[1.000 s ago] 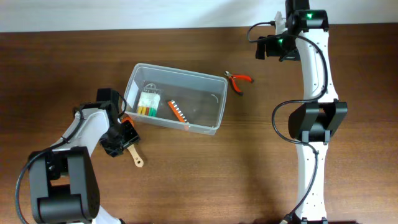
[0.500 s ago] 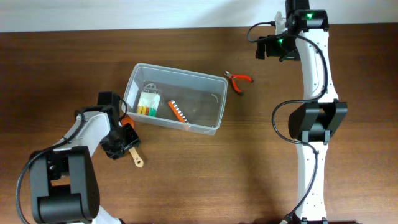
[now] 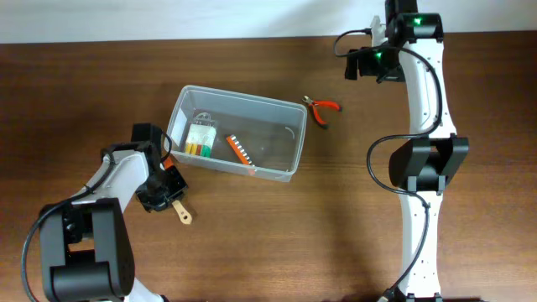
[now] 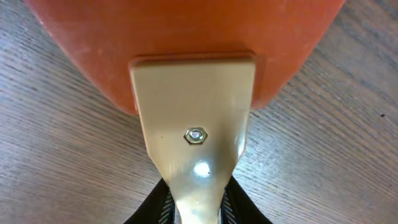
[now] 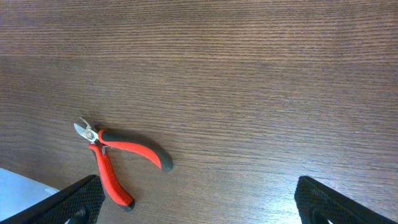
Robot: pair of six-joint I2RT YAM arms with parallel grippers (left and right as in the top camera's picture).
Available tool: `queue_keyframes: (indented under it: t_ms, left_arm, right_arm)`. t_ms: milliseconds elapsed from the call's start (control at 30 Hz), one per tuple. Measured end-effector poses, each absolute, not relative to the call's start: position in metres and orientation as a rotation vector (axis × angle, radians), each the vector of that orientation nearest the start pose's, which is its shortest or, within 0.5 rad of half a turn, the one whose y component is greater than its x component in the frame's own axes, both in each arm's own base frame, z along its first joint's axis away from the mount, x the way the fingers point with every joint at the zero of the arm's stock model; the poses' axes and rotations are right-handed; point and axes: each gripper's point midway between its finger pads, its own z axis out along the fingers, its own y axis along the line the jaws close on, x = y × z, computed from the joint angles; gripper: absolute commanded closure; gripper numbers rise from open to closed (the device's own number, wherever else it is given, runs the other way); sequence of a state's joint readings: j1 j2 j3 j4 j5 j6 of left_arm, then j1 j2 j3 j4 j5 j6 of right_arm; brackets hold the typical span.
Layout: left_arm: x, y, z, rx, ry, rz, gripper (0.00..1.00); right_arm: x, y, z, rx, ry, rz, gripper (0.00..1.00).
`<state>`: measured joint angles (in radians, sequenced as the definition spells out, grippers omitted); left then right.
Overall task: Pack container
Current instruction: 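Grasp the scraper handle with the left gripper, then lift the scraper and lower it into the clear box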
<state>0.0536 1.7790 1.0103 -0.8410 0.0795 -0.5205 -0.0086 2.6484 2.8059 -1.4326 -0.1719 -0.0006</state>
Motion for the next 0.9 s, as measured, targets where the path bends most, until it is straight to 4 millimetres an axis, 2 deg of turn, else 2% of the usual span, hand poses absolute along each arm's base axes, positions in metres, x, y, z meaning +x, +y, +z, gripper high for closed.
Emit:
queue_keyframes:
  t_ms: [200, 367, 533, 700, 900]
  left_arm:
    - [0.279, 0.005, 0.002, -0.93, 3.069, -0.1, 0.97]
    - [0.281, 0.027, 0.02, -1.0, 2.983, -0.081, 0.97]
    - [0.285, 0.052, 0.056, -1.055, 2.828, -0.087, 0.97]
    - [0.293, 0.057, 0.097, -0.961, 2.734, -0.105, 0.97]
    - [0.325, 0.056, 0.173, -0.811, 2.54, -0.183, 0.97]
  right_arm:
    - [0.556, 0.025, 0.103, -0.026, 2.836, 0.242, 0.01]
    - [0.556, 0.025, 0.103, -0.026, 2.836, 0.242, 0.01]
    - [0.556, 0.025, 0.103, -0.025, 2.836, 0.242, 0.01]
    - [0.556, 0.025, 0.103, -0.025, 2.836, 0.242, 0.01]
    - [0.556, 0.025, 0.103, -0.025, 2.836, 0.242, 0.01]
